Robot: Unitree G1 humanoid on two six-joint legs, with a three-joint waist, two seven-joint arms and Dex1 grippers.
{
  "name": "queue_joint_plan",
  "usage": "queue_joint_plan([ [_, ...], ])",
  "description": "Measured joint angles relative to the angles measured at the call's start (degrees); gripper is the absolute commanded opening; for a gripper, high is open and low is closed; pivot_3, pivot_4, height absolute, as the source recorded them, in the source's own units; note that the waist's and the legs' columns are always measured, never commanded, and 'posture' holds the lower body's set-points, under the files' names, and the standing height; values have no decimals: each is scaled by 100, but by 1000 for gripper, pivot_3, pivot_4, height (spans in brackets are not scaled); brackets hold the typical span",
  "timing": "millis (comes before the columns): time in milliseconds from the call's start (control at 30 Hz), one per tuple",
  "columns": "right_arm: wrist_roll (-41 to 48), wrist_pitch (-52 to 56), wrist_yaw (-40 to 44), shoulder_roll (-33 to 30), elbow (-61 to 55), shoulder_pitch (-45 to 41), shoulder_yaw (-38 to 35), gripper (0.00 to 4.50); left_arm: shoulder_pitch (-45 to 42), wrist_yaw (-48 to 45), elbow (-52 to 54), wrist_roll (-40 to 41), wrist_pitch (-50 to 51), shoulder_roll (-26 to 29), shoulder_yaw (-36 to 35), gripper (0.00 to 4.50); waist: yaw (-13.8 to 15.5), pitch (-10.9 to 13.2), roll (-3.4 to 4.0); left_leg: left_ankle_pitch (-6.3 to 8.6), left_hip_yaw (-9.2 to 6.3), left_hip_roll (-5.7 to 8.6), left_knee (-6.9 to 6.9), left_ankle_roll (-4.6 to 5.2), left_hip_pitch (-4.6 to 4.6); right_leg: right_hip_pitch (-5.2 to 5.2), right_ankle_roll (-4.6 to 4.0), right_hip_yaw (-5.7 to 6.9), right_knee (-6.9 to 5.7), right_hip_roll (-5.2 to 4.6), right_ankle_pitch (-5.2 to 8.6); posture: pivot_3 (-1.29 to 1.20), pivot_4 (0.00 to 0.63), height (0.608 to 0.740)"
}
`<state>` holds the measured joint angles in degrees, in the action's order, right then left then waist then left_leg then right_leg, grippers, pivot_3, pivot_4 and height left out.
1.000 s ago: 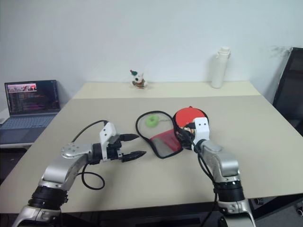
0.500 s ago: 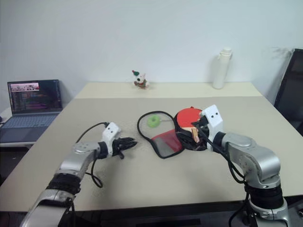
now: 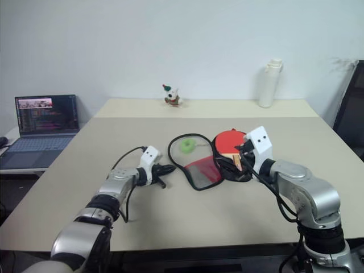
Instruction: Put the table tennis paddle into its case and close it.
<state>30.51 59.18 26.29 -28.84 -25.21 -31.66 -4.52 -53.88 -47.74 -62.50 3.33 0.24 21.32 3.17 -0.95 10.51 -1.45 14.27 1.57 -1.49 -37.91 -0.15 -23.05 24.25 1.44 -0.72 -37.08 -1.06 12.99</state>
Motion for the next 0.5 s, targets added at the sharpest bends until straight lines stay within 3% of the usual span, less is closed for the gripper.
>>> queue_joint_plan([
  [333,253,85,119,-494,-466,555,-432,4500,-1078,-51,-750,-301,-503,-390,11,28,4,5,-8,0,-5,1,1,0,-17,8,0,9,8,1,0,0,150,740],
  [500,452,314,24,-702,-815,971,-890,4500,-1868,-138,-934,-349,-734,-899,-6,28,65,7,-12,1,-5,6,-2,0,-27,10,3,10,13,0,0,0,150,740],
])
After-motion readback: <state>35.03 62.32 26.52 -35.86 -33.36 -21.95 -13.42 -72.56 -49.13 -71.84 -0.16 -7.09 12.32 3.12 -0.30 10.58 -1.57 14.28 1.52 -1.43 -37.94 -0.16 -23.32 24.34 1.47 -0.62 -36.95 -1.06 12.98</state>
